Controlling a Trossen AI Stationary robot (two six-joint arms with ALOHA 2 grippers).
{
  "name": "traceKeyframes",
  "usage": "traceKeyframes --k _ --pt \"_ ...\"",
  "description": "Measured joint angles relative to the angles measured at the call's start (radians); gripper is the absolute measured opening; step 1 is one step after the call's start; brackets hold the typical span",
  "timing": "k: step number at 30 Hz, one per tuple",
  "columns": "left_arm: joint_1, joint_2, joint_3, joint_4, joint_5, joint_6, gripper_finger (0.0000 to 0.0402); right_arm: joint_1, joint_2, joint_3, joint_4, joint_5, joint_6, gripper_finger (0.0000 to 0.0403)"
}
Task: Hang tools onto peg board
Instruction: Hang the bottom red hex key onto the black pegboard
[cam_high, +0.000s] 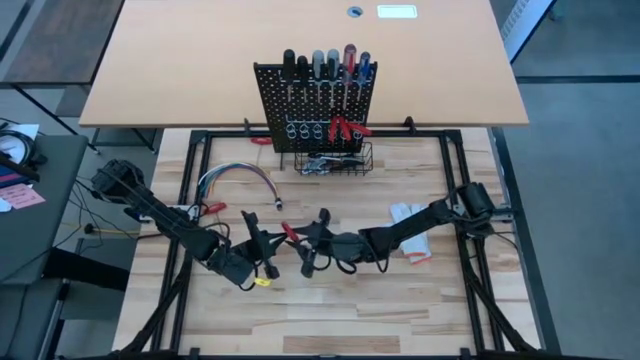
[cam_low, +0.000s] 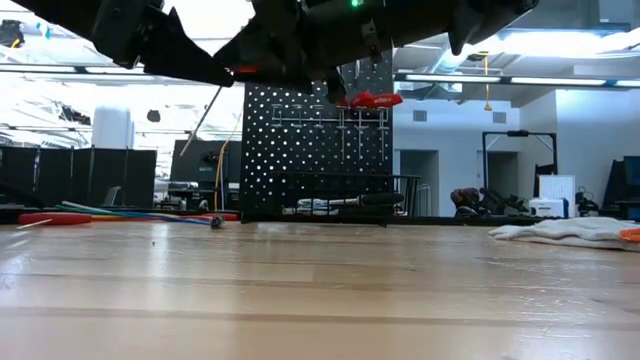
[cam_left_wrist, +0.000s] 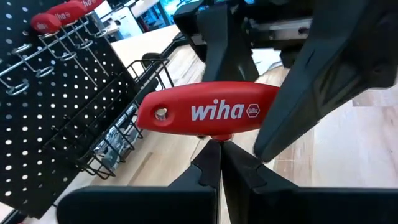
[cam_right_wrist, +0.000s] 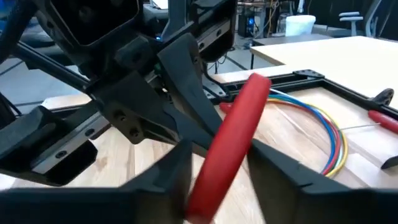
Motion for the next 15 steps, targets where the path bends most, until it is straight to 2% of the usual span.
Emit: traceKeyframes --k 6,10,15 --pt "-0.005 -0.001 0.000 -0.011 -0.001 -0.002 0.0000 0.005 0.000 0.002 -0.029 0.020 -0.026 0.0051" --pt "-0.004 -0.001 0.005 -0.046 0.010 -0.097 0.0017 0.029 -0.043 0.003 -0.105 0.102 -0.104 0.0045" --pt "-0.007 -0.001 0.000 -0.214 0.010 -0.237 0.0081 0.043 -0.197 0.002 -0.326 0.255 -0.095 0.0045"
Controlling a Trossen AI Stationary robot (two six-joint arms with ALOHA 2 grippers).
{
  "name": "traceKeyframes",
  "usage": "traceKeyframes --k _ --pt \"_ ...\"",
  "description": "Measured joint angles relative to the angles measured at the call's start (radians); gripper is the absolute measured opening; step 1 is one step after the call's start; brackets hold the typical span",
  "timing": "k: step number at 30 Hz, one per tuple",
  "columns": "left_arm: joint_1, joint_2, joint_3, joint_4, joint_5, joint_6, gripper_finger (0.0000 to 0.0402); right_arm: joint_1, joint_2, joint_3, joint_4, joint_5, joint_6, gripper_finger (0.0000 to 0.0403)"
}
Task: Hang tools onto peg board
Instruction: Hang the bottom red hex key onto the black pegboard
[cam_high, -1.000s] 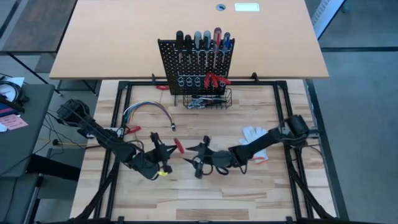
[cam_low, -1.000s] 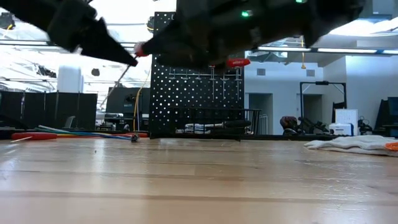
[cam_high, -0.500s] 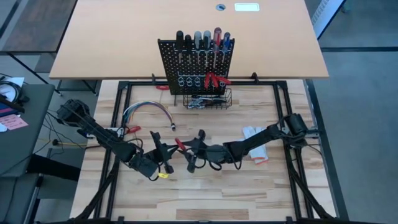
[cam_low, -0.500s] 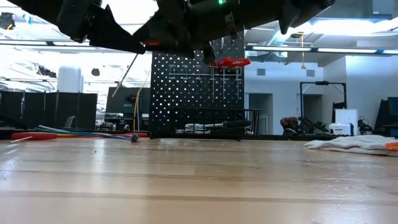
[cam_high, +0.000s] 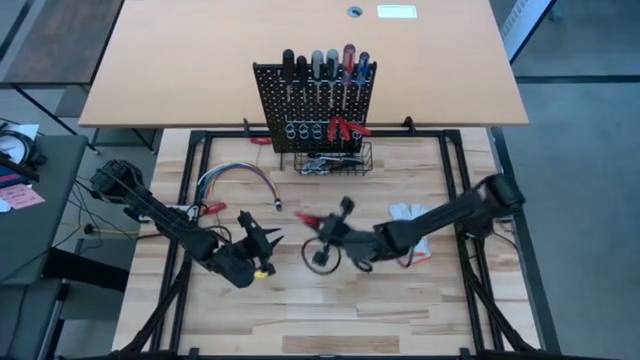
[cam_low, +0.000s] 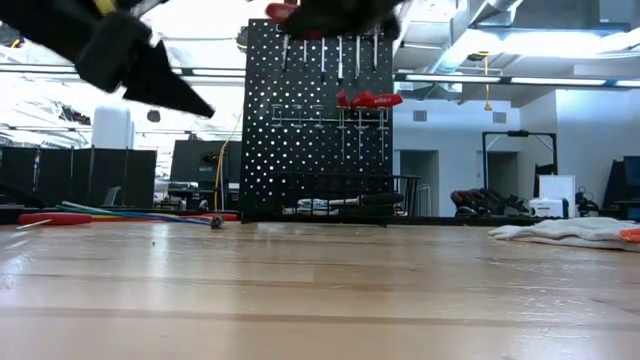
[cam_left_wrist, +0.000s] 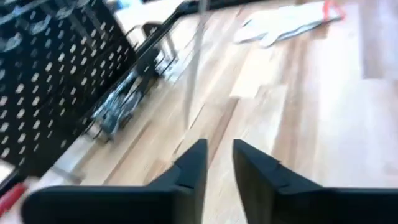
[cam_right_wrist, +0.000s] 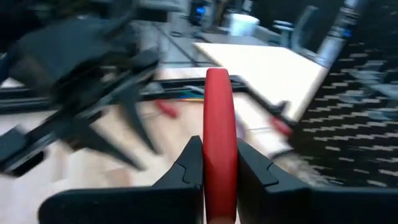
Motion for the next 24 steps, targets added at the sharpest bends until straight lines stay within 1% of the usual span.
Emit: traceKeyframes --k 2,4,6,9,13,17,19,24 --pt "0.000 0.000 0.000 -0.075 0.006 -0.087 0.0108 -0.015 -0.070 0.000 -0.090 0.030 0.023 0.0045" --pt "0.000 0.000 -0.012 -0.109 0.037 -0.160 0.0130 -0.046 -0.135 0.000 -0.136 0.033 0.030 0.0045" --pt "0.000 0.000 -0.033 -0.096 0.064 -0.202 0.0146 -0.087 -0.195 0.002 -0.158 0.034 0.020 0.0045" --pt "0.000 0.000 -0.064 -0.070 0.081 -0.239 0.0157 -0.163 -0.246 0.061 -0.255 0.034 -0.002 0.0045" --pt "0.000 0.001 -0.079 -0.041 0.083 -0.243 0.0159 -0.264 -0.236 0.199 -0.441 0.030 -0.012 0.0045" --pt "0.000 0.001 -0.080 -0.039 0.084 -0.241 0.0159 -0.352 -0.182 0.320 -0.558 -0.048 -0.012 0.0045" --pt "0.000 0.001 -0.080 -0.037 0.102 -0.239 0.0159 -0.382 -0.151 0.362 -0.564 -0.072 -0.025 0.0045" --pt "-0.006 0.001 -0.081 -0.039 0.110 -0.236 0.0159 -0.424 -0.080 0.443 -0.594 -0.073 -0.066 0.0045"
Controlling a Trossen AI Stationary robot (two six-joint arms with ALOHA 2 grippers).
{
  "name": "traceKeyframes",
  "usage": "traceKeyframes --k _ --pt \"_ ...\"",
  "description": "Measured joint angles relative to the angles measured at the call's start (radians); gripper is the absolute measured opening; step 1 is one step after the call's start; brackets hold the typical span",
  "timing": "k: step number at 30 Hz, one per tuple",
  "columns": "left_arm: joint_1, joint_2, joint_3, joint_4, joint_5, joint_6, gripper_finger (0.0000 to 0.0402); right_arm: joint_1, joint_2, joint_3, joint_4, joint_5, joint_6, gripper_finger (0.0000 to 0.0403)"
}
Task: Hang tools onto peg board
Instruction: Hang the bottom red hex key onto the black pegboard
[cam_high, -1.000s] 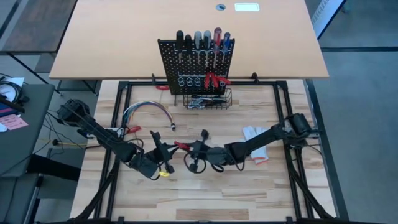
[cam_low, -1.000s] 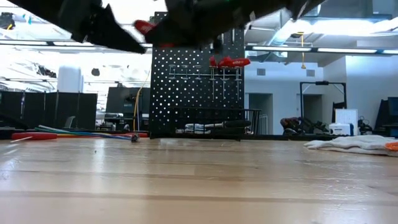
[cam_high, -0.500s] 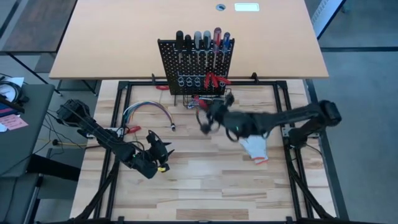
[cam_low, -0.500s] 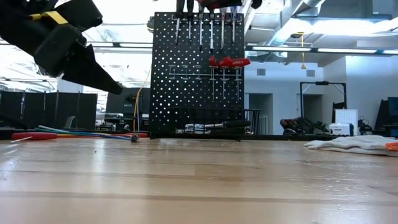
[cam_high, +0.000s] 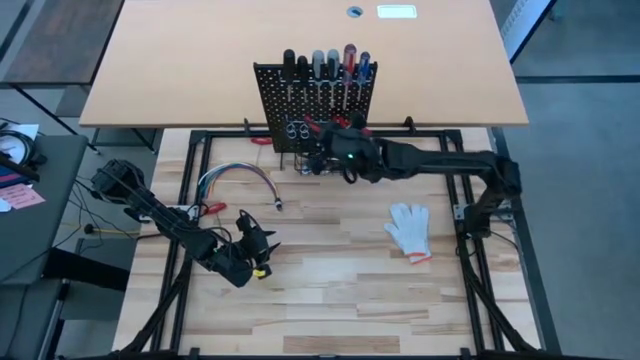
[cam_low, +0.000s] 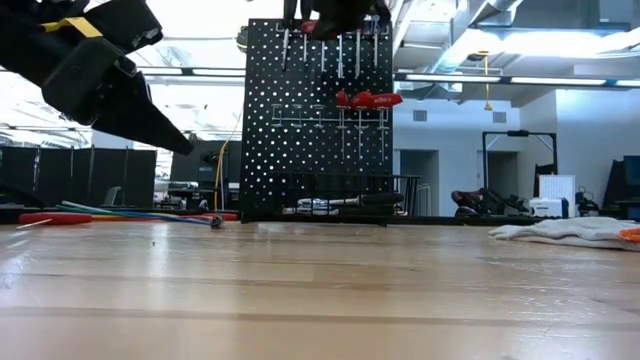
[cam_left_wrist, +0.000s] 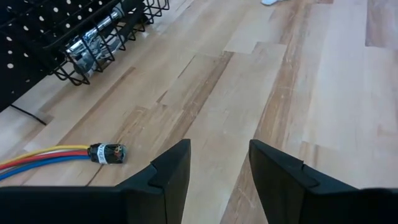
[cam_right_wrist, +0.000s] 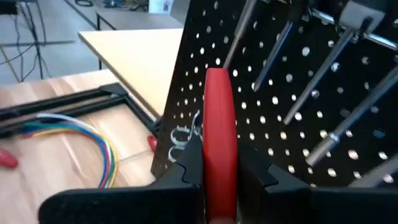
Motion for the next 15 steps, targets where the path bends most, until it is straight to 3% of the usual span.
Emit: traceKeyframes --k 15 --pt "-0.003 0.000 0.000 0.001 0.002 0.019 0.0159 -0.078 0.065 0.030 -0.039 0.016 -0.013 0.0045"
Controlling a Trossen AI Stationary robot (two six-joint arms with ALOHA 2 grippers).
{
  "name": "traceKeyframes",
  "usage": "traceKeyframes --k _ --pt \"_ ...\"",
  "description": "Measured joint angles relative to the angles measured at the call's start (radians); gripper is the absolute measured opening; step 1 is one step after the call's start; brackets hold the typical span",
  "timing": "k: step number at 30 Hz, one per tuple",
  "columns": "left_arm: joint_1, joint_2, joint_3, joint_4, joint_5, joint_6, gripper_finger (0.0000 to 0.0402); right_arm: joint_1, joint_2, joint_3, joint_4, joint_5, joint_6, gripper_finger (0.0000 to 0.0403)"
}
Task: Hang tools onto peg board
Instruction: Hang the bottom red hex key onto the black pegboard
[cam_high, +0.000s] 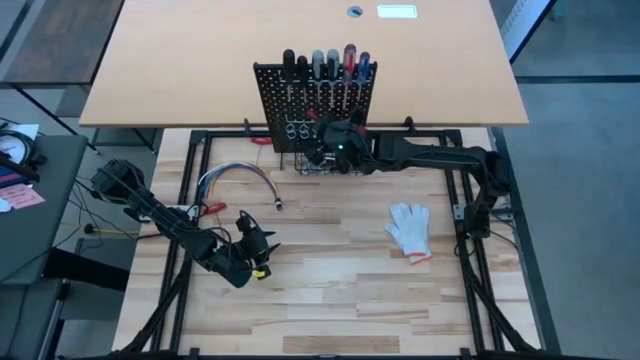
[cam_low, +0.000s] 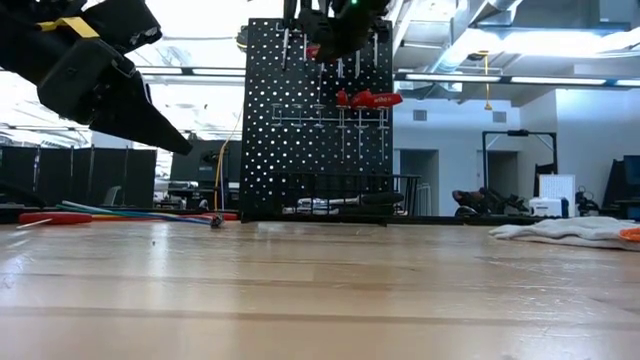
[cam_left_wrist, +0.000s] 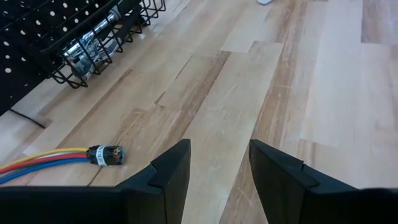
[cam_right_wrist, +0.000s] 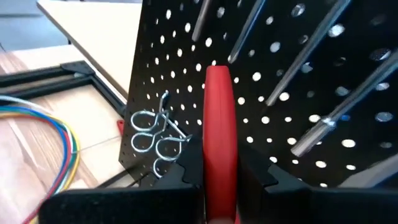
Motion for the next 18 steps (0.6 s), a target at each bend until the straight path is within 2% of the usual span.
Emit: traceKeyframes --k 18 --pt "0.000 0.000 0.000 -0.001 0.000 0.004 0.0159 0.042 -0.003 0.018 -0.005 0.018 -0.031 0.0045"
